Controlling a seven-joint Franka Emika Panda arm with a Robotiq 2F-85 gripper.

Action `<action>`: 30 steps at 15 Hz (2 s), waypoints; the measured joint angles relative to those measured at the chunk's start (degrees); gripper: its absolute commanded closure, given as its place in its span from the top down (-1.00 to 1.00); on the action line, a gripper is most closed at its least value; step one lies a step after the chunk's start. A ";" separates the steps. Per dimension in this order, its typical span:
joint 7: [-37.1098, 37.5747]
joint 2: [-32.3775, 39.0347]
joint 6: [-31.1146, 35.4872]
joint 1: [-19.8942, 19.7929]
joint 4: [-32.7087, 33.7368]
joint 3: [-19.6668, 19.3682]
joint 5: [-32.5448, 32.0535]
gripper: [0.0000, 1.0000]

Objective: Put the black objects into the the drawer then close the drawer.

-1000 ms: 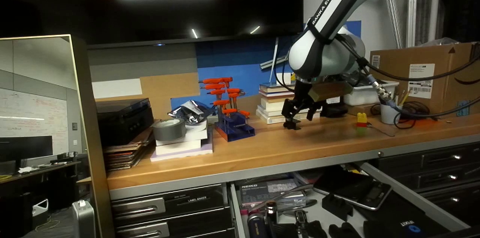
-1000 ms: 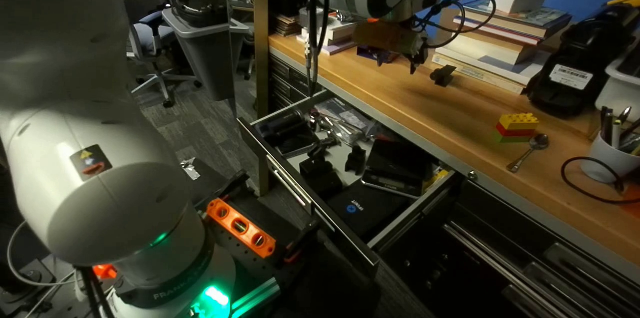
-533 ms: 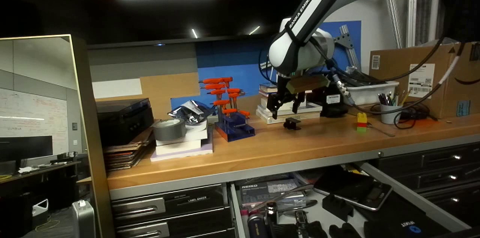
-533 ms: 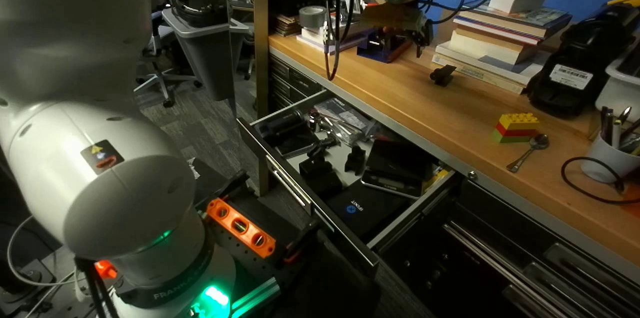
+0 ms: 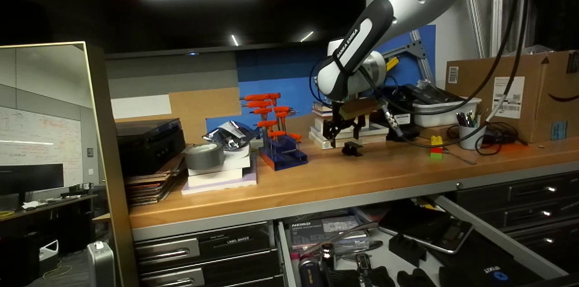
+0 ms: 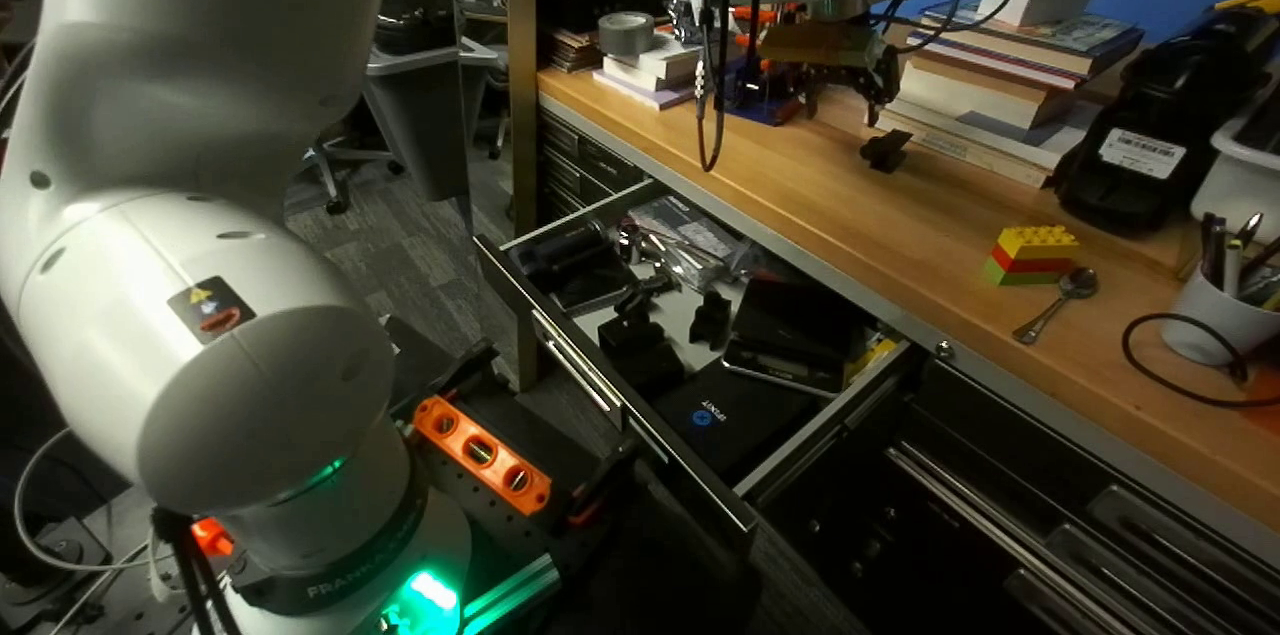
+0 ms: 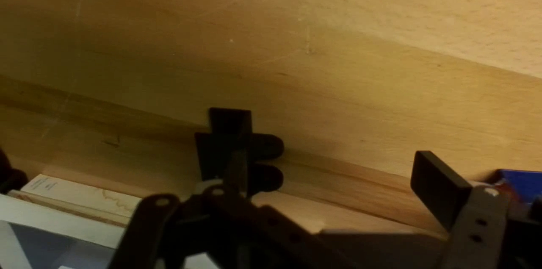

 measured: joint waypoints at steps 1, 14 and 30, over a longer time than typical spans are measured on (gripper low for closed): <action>0.78 1.44 -0.31 0.16 1.65 -0.89 -0.89 1.00; 5.87 13.38 -3.38 0.08 15.62 -6.02 -3.16 1.00; 6.01 17.76 -6.95 -1.55 22.10 -5.55 -2.33 -0.73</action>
